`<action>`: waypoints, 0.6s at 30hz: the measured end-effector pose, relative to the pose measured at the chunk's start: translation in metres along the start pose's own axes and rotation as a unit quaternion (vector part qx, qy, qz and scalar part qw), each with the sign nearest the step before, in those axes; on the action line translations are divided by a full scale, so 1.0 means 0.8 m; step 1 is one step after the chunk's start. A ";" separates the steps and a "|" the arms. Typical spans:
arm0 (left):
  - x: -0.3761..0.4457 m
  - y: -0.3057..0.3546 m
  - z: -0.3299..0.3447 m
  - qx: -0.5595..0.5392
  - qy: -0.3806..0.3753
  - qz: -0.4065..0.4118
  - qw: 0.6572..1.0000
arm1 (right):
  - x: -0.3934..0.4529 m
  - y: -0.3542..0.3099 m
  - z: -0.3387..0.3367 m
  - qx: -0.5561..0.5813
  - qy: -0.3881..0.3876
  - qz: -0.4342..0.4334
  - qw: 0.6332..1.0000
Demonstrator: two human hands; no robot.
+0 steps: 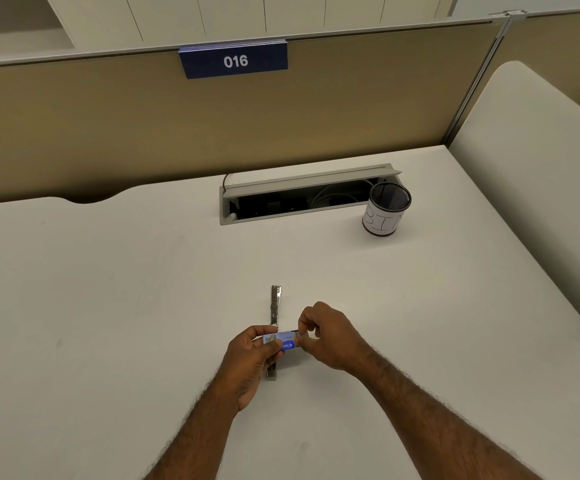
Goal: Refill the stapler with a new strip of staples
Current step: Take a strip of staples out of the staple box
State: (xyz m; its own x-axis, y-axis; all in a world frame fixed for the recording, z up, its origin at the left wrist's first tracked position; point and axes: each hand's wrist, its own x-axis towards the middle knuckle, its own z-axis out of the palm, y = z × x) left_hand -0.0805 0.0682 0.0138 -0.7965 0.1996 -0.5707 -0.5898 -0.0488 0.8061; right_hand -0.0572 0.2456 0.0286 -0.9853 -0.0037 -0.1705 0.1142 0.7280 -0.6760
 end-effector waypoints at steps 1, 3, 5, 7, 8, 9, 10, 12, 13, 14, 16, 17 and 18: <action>0.000 0.000 0.000 0.002 0.003 0.002 1.000 | -0.001 -0.001 0.001 -0.009 0.006 -0.008 1.000; 0.000 -0.001 0.000 -0.002 0.008 0.006 1.000 | -0.002 -0.003 0.005 -0.028 0.009 -0.023 0.999; 0.000 -0.001 0.000 -0.010 0.010 0.008 1.000 | -0.004 -0.006 0.008 -0.035 0.016 -0.023 0.999; -0.001 -0.001 0.000 -0.021 0.008 0.005 1.000 | -0.006 -0.009 0.008 -0.016 0.034 -0.011 0.999; -0.001 -0.001 0.001 -0.026 0.006 0.003 1.000 | -0.006 -0.009 0.007 0.009 0.046 -0.004 0.999; -0.001 0.000 0.000 -0.031 0.005 0.001 1.000 | -0.007 -0.009 0.005 0.049 0.060 0.007 0.997; -0.001 0.000 0.000 -0.037 0.005 0.000 0.999 | -0.007 -0.008 0.002 0.104 0.071 0.027 0.992; -0.001 0.002 -0.002 -0.057 0.003 -0.002 0.998 | -0.007 -0.006 -0.007 0.232 0.071 0.079 0.967; -0.001 0.003 -0.002 -0.065 0.002 -0.003 0.998 | -0.008 -0.005 -0.011 0.291 0.062 0.098 0.950; -0.001 0.004 -0.002 -0.070 0.003 -0.003 0.998 | -0.008 -0.003 -0.014 0.338 0.050 0.110 0.933; 0.000 0.004 -0.002 -0.071 0.003 -0.005 0.997 | -0.009 0.000 -0.020 0.401 0.028 0.123 0.907; 0.000 0.003 -0.001 -0.069 0.004 -0.005 0.998 | -0.010 0.000 -0.021 0.426 0.021 0.129 0.895; 0.001 0.003 0.000 -0.067 0.004 -0.007 0.998 | -0.011 0.001 -0.022 0.447 0.017 0.135 0.884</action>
State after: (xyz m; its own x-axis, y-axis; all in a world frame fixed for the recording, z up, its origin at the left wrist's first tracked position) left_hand -0.0822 0.0683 0.0155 -0.7890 0.1934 -0.5832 -0.6127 -0.1768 0.7703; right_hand -0.0508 0.2582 0.0418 -0.9080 0.1197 -0.4016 0.3861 -0.1334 -0.9128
